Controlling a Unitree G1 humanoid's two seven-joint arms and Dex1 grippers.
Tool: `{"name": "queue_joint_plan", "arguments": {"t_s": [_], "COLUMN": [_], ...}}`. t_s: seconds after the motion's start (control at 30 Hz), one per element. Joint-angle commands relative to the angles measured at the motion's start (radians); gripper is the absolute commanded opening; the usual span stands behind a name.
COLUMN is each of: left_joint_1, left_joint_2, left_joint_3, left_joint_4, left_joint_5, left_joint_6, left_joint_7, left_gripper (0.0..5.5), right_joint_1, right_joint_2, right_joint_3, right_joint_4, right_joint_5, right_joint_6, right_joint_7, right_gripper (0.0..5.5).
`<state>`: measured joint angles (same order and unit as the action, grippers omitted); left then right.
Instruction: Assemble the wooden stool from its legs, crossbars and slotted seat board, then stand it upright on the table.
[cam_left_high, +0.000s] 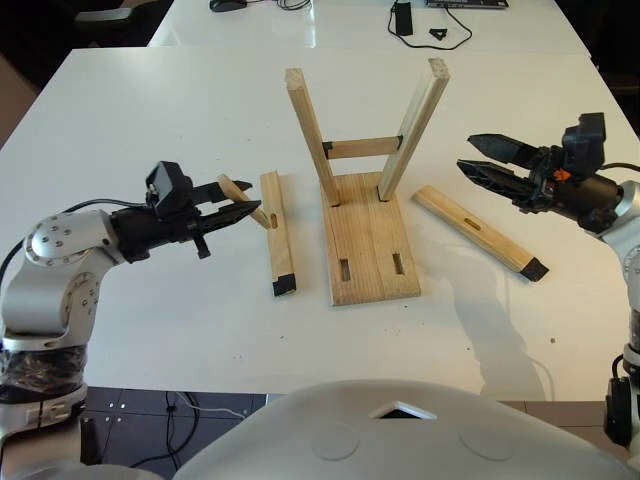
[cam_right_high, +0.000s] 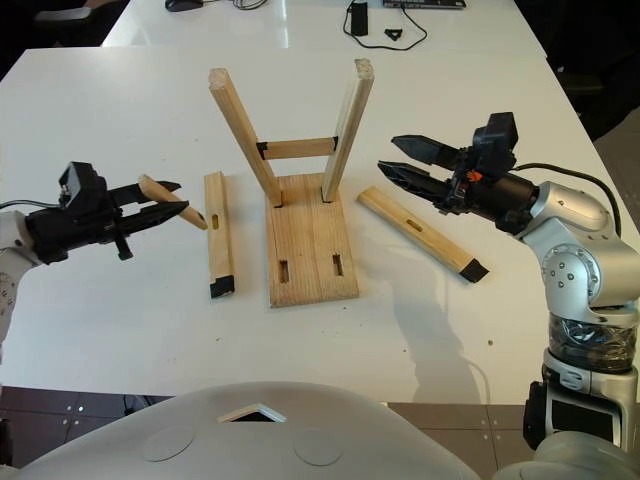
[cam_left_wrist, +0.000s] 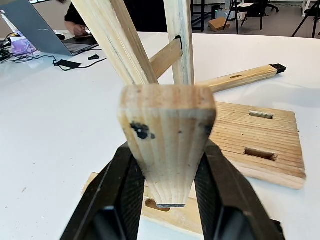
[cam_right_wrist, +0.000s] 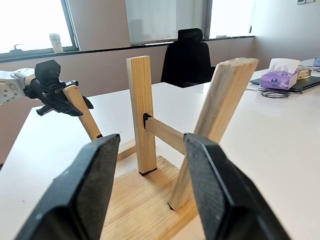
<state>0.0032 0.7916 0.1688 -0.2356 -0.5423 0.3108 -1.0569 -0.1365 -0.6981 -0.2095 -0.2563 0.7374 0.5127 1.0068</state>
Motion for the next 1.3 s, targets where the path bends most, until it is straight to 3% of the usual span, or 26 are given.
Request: {"name": "queue_joint_plan", "arguments": {"t_s": [0.03, 0.43, 1.03, 1.3], "left_joint_1": [-0.092, -0.262, -0.225, -0.149], "left_joint_2": [-0.019, -0.075, -0.068, -0.014], "left_joint_3": [-0.077, -0.146, -0.2, -0.22], "left_joint_4": [0.153, 0.342, 0.429, 0.377], "left_joint_5": [0.105, 0.153, 0.238, 0.198], "left_joint_6": [-0.101, -0.252, -0.373, -0.296], "left_joint_7": [-0.032, -0.139, -0.235, -0.296], "left_gripper": [1.29, 1.29, 1.29, 1.29], "right_joint_1": [-0.027, -0.044, -0.085, -0.079], "right_joint_2": [0.007, 0.014, 0.03, 0.031], "right_joint_3": [0.046, 0.068, 0.092, 0.092], "right_joint_4": [0.035, 0.08, 0.142, 0.15], "right_joint_5": [-0.056, -0.101, -0.122, -0.138], "right_joint_6": [-0.031, -0.068, -0.09, -0.102], "right_joint_7": [0.006, 0.022, 0.055, 0.056], "right_gripper": [2.35, 2.35, 2.35, 2.35]}}
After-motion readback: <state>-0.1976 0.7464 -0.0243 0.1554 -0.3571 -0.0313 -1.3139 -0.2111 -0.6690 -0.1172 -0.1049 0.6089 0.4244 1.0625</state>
